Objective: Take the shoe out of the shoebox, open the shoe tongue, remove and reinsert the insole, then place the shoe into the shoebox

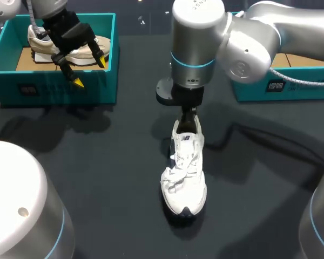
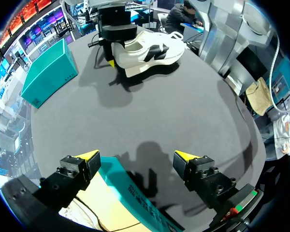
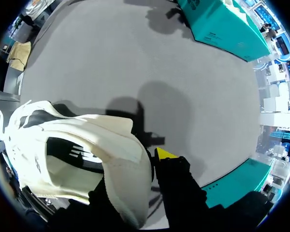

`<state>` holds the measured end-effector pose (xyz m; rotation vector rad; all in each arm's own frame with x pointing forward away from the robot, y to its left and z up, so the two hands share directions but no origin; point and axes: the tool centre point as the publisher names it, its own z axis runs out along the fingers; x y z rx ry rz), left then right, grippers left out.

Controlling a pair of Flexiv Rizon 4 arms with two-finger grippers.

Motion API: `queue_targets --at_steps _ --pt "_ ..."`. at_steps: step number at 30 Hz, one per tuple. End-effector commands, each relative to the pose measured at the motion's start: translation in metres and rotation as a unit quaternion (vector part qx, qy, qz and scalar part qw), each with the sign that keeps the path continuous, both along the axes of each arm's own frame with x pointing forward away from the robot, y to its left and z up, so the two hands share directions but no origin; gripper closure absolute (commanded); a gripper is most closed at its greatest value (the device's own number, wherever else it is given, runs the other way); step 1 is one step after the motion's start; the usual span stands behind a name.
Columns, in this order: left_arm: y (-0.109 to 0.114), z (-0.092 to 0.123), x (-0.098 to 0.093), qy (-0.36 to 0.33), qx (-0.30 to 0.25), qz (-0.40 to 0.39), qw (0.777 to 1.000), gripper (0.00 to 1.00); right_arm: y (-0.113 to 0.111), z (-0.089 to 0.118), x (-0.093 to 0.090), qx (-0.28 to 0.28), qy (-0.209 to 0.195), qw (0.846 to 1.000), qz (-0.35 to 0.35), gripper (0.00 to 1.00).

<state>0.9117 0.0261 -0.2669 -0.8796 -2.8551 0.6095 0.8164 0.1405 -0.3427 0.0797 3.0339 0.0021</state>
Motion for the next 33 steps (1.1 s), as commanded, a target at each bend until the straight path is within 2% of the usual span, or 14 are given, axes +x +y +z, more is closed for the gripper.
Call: queue_targets --at_steps 1,5,20,22,26,33 --pt "0.0 0.0 -0.001 -0.001 0.001 0.0 1.0 0.0 -0.017 0.062 -0.008 -0.013 -0.013 1.0 0.008 1.0" --pt "0.0 0.0 -0.001 -0.001 0.001 0.0 1.0 0.0 -0.037 0.099 -0.001 -0.014 -0.039 0.999 0.029 1.0" --pt "0.0 0.0 -0.001 -0.001 0.001 0.0 1.0 0.0 -0.037 0.099 -0.001 -0.014 -0.039 0.999 0.029 1.0" --pt "0.0 0.0 -0.001 -0.001 0.001 0.0 1.0 0.0 -0.036 0.105 0.0 -0.01 -0.044 0.999 0.026 1.0" --pt "0.0 0.0 -0.001 -0.001 0.001 0.0 1.0 0.0 -0.057 0.134 0.011 -0.032 -0.048 0.998 0.021 1.0" --pt "0.0 0.0 -0.001 -0.001 0.001 0.0 1.0 0.0 -0.107 0.172 0.053 -0.062 -0.045 0.996 0.047 1.0"
